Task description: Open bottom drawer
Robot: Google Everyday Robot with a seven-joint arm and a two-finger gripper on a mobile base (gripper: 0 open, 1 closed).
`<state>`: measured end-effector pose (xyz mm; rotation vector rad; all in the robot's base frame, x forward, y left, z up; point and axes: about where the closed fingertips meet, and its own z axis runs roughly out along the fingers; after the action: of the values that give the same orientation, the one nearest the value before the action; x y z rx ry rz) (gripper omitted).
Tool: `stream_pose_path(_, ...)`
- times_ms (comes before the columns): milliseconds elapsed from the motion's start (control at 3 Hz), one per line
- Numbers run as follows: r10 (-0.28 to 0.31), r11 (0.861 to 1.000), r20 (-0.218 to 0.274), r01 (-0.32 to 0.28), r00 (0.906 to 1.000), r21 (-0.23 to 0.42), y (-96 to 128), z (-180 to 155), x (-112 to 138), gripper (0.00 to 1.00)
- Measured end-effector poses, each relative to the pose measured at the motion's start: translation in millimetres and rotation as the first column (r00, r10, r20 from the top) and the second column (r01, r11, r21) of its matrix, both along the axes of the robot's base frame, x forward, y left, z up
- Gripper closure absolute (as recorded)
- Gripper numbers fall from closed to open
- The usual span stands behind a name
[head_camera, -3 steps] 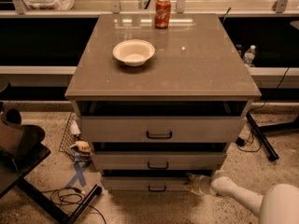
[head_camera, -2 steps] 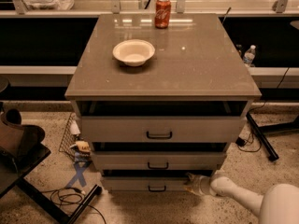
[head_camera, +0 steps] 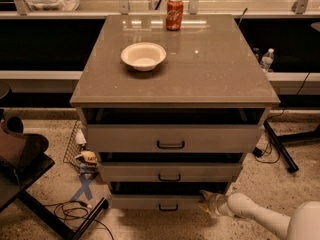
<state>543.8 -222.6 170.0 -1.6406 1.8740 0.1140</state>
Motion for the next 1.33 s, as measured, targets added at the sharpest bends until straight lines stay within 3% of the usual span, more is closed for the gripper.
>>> stream_pose_path(333, -0.029, 1.0, -0.009, 0.029, 0.9996, 0.0, -5, 4, -16, 1.0)
stream_pose_path(1333, -0.046, 0.999, -0.022, 0.046, 0.9987, -0.002, -10, 13, -31, 1.0)
